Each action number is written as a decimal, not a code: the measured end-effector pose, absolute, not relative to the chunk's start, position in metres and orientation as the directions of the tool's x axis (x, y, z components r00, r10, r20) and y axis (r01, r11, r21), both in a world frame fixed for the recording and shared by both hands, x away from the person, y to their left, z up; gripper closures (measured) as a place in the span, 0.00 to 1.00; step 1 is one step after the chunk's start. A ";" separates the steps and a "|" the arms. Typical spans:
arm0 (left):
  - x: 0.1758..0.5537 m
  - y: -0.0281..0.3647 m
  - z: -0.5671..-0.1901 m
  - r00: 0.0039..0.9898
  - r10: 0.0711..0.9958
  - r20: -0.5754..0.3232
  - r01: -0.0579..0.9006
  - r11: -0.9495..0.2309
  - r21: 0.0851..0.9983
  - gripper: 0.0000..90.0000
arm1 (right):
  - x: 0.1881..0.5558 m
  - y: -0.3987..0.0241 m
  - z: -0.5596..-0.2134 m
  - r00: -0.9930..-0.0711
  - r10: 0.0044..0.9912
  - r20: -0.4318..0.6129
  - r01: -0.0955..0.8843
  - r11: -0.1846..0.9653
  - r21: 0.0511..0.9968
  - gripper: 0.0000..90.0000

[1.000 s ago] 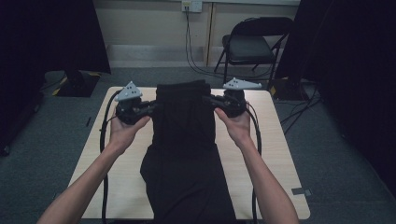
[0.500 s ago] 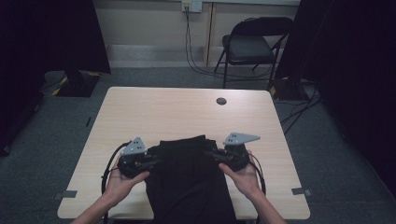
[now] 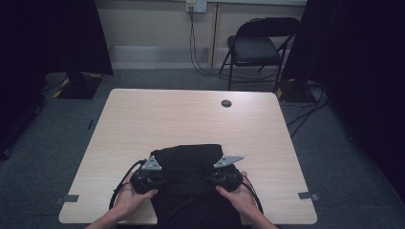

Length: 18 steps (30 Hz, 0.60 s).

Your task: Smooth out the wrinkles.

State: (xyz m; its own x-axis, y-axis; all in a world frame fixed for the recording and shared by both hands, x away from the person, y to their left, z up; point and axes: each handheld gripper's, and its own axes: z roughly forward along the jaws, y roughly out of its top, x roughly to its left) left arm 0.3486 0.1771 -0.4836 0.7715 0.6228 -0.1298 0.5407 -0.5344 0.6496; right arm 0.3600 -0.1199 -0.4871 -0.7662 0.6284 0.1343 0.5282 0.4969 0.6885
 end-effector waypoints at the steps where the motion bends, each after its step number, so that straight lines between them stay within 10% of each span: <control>1: 0.351 0.177 -0.484 0.768 0.626 -0.134 0.546 -0.530 0.649 0.91 | 0.361 -0.119 -0.488 -0.771 0.625 0.122 0.521 0.509 0.686 0.90; 18: 0.424 0.186 -0.490 0.687 0.725 -0.042 0.540 -0.472 0.697 0.92 | 0.424 -0.103 -0.497 -0.729 0.676 0.107 0.514 0.437 0.739 0.90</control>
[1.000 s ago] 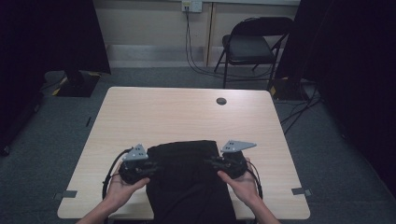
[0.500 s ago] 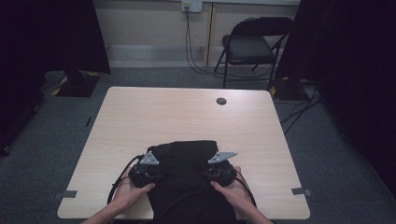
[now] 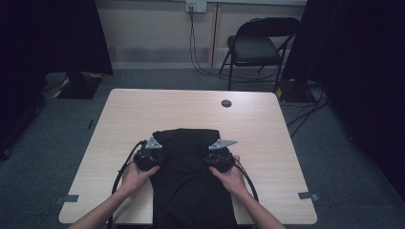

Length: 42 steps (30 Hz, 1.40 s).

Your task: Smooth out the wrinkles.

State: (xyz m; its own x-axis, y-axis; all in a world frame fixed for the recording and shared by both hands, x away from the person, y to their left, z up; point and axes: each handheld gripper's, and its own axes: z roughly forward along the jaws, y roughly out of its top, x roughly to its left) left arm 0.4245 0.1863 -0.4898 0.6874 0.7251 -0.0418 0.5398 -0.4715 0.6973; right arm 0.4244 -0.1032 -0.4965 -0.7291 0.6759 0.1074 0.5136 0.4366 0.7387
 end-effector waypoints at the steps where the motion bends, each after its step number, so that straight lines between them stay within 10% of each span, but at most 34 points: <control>1: 0.430 0.189 -0.490 0.680 0.732 -0.038 0.539 -0.465 0.702 0.92 | 0.430 -0.102 -0.497 -0.725 0.680 0.113 0.517 0.429 0.740 0.90; 31: 0.505 0.202 -0.481 0.573 0.818 -0.050 0.559 -0.345 0.754 0.92 | 0.509 -0.076 -0.493 -0.669 0.729 0.144 0.549 0.354 0.757 0.90; 42: 0.486 0.201 -0.351 0.636 0.771 -0.005 0.320 -0.258 0.912 0.92 | 0.509 -0.099 -0.360 -0.673 0.730 0.119 0.377 0.200 0.904 0.90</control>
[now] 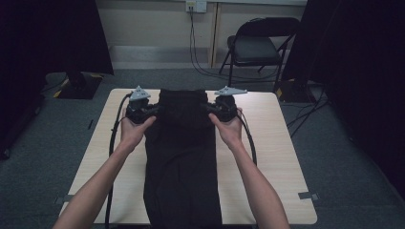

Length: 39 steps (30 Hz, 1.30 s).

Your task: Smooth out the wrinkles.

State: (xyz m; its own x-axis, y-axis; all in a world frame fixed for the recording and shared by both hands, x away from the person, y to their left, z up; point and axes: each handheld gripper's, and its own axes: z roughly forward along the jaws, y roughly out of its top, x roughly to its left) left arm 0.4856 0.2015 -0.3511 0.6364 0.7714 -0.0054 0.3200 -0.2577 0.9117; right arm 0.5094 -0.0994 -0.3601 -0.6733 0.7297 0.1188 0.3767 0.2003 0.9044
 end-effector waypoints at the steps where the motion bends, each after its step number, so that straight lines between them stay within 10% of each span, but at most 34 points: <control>1: 0.478 0.201 -0.341 0.644 0.765 0.002 0.300 -0.255 0.919 0.92 | 0.504 -0.101 -0.348 -0.680 0.724 0.114 0.357 0.191 0.914 0.90; 7: 0.412 0.206 -0.333 0.713 0.701 -0.023 0.307 -0.282 0.909 0.92 | 0.456 -0.111 -0.325 -0.739 0.662 0.128 0.322 0.180 0.929 0.90; 18: 0.361 0.208 -0.449 0.756 0.643 -0.122 0.492 -0.435 0.754 0.92 | 0.394 -0.109 -0.433 -0.763 0.603 0.233 0.503 0.327 0.800 0.90; 39: 0.477 0.192 -0.493 0.618 0.786 0.025 0.529 -0.439 0.726 0.92 | 0.493 -0.079 -0.498 -0.674 0.735 0.081 0.529 0.402 0.747 0.91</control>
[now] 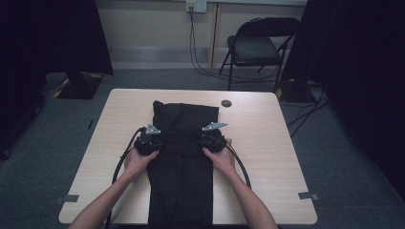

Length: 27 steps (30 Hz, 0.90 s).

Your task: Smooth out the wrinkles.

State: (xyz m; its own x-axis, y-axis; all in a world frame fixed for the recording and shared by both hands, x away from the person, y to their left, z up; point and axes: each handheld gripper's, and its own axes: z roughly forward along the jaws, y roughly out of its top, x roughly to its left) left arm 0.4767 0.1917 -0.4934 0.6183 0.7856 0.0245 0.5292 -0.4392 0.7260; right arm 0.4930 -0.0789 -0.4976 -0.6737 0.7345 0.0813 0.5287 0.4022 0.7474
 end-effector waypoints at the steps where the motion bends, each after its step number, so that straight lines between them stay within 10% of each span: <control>1: 0.482 0.190 -0.494 0.602 0.799 0.011 0.541 -0.418 0.730 0.92 | 0.500 -0.078 -0.497 -0.666 0.742 0.084 0.536 0.397 0.746 0.91; 27: 0.503 0.191 -0.492 0.587 0.807 -0.072 0.548 -0.330 0.769 0.80 | 0.525 -0.086 -0.489 -0.623 0.770 0.135 0.554 0.314 0.771 0.87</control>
